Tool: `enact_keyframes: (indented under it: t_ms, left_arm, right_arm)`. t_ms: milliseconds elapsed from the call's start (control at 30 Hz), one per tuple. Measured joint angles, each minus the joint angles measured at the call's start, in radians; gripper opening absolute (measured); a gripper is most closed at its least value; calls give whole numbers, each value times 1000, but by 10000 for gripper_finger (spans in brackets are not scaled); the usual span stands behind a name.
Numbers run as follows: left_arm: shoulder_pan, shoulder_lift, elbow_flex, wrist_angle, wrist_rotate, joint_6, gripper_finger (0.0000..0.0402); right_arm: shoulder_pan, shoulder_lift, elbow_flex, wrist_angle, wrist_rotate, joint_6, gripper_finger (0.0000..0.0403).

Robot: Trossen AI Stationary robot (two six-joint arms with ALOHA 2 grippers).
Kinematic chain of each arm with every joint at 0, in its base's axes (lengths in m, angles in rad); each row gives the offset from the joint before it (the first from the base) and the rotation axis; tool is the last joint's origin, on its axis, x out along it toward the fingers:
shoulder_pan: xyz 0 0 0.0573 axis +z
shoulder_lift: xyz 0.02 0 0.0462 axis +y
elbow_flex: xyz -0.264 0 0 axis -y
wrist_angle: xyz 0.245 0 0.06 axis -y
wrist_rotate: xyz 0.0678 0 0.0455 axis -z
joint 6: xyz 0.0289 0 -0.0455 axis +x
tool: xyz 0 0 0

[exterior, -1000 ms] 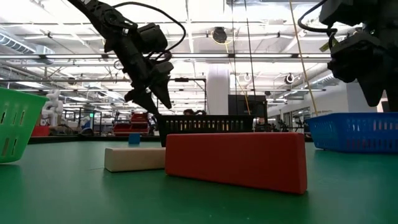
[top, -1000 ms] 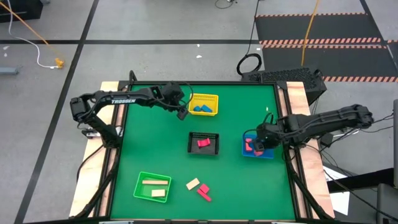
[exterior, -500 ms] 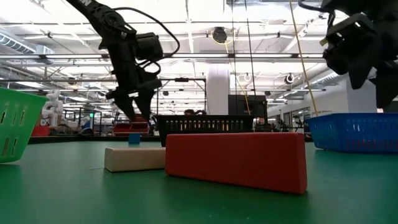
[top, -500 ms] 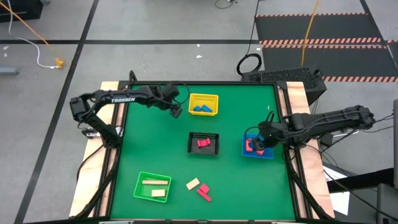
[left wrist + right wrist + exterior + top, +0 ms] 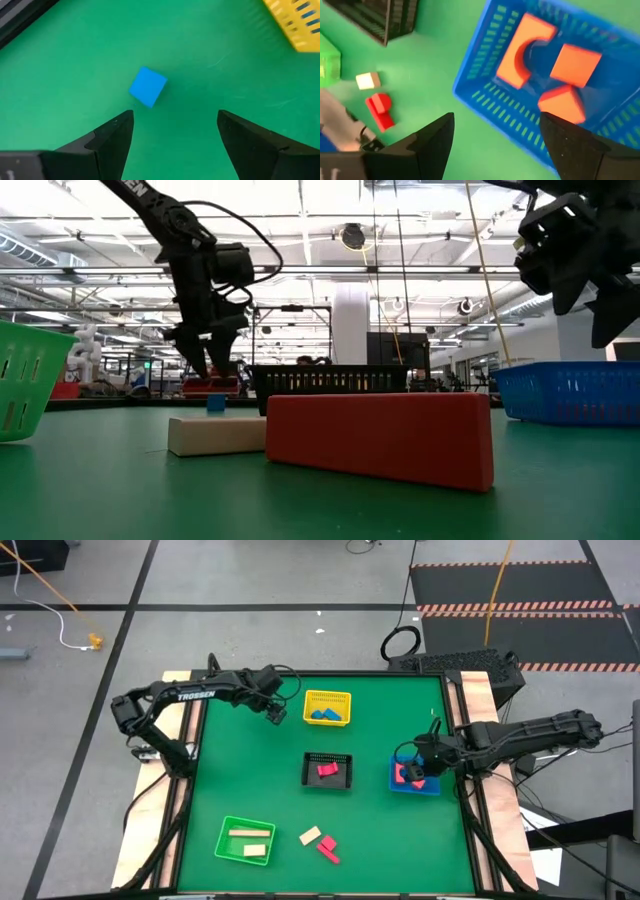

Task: Sort & place blocks by color
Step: Put the blue block into the yellow bin

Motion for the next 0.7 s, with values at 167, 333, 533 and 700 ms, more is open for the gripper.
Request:
enact_keyframes:
  t_ms: [167,333,533,700]
  left_arm:
    - [6,22,0,8,1,-2,287]
    - [7,71,-1,12,0,13,287]
    - [12,119,-1,68,-2,16,284]
    - [23,144,0,94,-1,23,243]
  right_arm:
    - [0,0,0,1,85,0,281]
    - [-7,0,0,2,97,0,281]
    - [-35,0,0,26,100,-1,281]
    - [-58,0,0,39,99,-10,281]
